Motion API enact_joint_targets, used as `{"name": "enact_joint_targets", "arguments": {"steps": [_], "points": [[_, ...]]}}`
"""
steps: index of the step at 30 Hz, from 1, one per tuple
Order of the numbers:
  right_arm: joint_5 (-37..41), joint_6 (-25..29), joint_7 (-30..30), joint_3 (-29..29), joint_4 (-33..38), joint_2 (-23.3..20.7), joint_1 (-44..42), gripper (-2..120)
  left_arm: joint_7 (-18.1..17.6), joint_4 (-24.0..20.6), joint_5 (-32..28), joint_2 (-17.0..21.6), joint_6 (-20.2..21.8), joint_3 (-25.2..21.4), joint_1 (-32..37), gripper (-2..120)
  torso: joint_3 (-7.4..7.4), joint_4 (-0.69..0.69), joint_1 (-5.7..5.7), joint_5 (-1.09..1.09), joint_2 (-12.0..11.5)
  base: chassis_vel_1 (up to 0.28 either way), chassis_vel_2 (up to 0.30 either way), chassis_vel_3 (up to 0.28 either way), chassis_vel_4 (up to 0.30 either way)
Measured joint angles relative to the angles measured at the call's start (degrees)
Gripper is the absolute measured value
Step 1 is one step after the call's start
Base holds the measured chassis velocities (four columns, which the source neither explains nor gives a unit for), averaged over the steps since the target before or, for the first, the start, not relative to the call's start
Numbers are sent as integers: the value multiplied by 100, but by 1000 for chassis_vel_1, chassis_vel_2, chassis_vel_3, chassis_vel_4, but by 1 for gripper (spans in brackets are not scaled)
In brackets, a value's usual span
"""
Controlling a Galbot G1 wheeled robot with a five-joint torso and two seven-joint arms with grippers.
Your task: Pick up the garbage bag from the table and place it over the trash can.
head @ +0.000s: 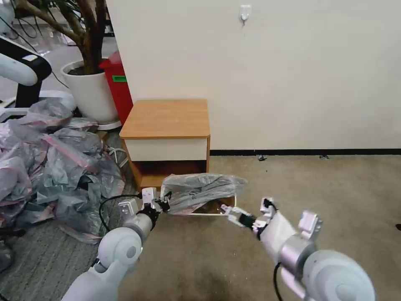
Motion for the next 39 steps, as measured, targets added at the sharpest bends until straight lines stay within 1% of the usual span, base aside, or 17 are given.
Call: {"name": "enact_joint_targets", "arguments": {"steps": [3, 4, 7, 15, 20, 21, 25, 30, 39], "points": [[-207, 29, -145, -229, -333, 148, 191, 104, -117, -173, -243, 9, 39, -11, 57, 3, 0, 0, 0, 1, 0, 0, 0, 0, 0], [-207, 29, -145, -229, -333, 148, 191, 104, -117, -173, -243, 9, 39, -11, 57, 3, 0, 0, 0, 1, 0, 0, 0, 0, 0], [-429, 107, -389, -343, -537, 183, 316, 100, -196, -275, -363, 35, 95, -12, 65, 3, 0, 0, 0, 0, 0, 0, 0, 0, 0], [-766, 186, -643, -522, -782, 51, 429, 100, -206, -307, -410, 138, 108, -15, 67, 3, 0, 0, 0, 1, 0, 0, 0, 0, 0], [-1020, 247, -717, -593, -771, -47, 487, 100, -203, -301, -427, 153, 109, -11, 47, 3, 0, 1, 0, 2, 0, 0, 0, 0, 0], [-1073, 251, -729, -610, -732, -84, 487, 100, -193, -290, -436, 148, 113, 13, 52, 3, 0, -2, 0, 1, 0, 0, 0, 0, 0], [-1174, 253, -755, -612, -598, -228, 468, 100, -190, -208, -414, 111, 113, 25, 49, 3, 0, -1, 0, 0, 0, 0, 0, 0, 0], [-1301, 256, -828, -628, -638, -299, 493, 100, -189, -202, -403, 82, 113, 42, 41, 3, 0, -1, 0, 1, 0, 0, 0, 0, 0], [-1786, 250, -1030, -979, -741, -498, 702, 100, -193, -218, -319, 33, 116, 134, 72, 3, 0, -1, 0, 0, 0, 0, 0, 0, 0]]}}
